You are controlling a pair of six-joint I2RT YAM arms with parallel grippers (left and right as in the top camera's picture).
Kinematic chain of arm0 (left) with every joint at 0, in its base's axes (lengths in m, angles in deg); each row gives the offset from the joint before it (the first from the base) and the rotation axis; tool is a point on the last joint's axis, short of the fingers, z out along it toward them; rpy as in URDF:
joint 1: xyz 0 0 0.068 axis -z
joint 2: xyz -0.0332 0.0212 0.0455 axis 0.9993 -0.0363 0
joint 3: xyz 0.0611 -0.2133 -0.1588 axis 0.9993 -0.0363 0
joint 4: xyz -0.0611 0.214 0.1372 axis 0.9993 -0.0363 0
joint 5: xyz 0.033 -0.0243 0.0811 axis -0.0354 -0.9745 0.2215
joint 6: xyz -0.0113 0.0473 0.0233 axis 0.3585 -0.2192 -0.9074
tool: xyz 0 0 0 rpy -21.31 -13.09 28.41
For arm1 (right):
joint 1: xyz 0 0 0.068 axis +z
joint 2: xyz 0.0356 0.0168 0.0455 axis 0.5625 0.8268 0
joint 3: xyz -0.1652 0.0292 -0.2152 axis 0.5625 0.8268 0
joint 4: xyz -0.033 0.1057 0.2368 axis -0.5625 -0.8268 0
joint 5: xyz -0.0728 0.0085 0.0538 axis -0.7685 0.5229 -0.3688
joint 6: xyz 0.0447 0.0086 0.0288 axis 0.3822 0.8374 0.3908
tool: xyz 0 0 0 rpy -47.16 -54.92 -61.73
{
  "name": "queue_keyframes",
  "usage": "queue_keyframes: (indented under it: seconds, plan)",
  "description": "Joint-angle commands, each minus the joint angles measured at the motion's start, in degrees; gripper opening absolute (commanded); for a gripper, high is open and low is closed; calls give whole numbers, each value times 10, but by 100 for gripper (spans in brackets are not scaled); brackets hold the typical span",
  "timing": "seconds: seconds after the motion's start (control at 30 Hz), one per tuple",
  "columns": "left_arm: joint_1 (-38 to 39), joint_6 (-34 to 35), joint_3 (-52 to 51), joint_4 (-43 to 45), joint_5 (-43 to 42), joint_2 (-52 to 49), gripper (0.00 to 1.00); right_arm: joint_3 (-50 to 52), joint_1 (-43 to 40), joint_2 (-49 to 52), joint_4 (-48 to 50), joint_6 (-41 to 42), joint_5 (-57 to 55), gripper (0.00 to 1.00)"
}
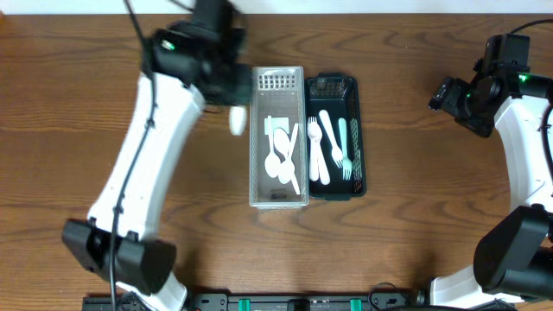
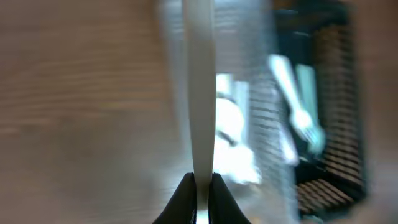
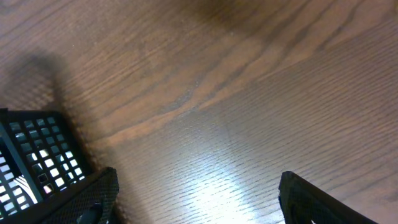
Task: Pack container
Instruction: 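Drop the white spoon into the clear caddy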
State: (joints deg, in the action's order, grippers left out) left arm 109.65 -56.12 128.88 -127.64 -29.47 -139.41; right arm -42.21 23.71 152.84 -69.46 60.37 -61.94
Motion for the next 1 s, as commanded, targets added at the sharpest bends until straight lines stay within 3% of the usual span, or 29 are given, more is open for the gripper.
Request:
queue_keyframes:
  seconds: [0.0, 0.3, 0.33, 0.4, 0.5, 0.73, 0.8, 0.9, 0.97]
  plan:
    - [57, 34, -21, 7, -3, -38, 6, -3, 5, -1, 0, -5, -4, 86]
    - [111, 66, -49, 24, 40, -108, 8, -3, 5, -1, 0, -5, -4, 86]
    - [109, 66, -49, 28, 40, -112, 15, -3, 5, -1, 0, -5, -4, 86]
    - [105, 66, -49, 37, 42, -116, 44, -3, 5, -1, 2, -5, -4, 86]
    - [99, 64, -46, 41, 46, -114, 53, -3, 5, -1, 4, -5, -4, 86]
    - [75, 38, -10, 0, 47, -49, 54, -3, 5, -1, 4, -30, -4, 91]
    - [65, 14, -6, -2, 49, -12, 66, -3, 5, -1, 1, -31, -4, 99]
    - [49, 7, -6, -10, 103, 56, 98, -3, 5, -1, 2, -30, -3, 99]
    - [41, 7, -6, -15, 134, 96, 98, -3, 5, -1, 2, -28, -3, 99]
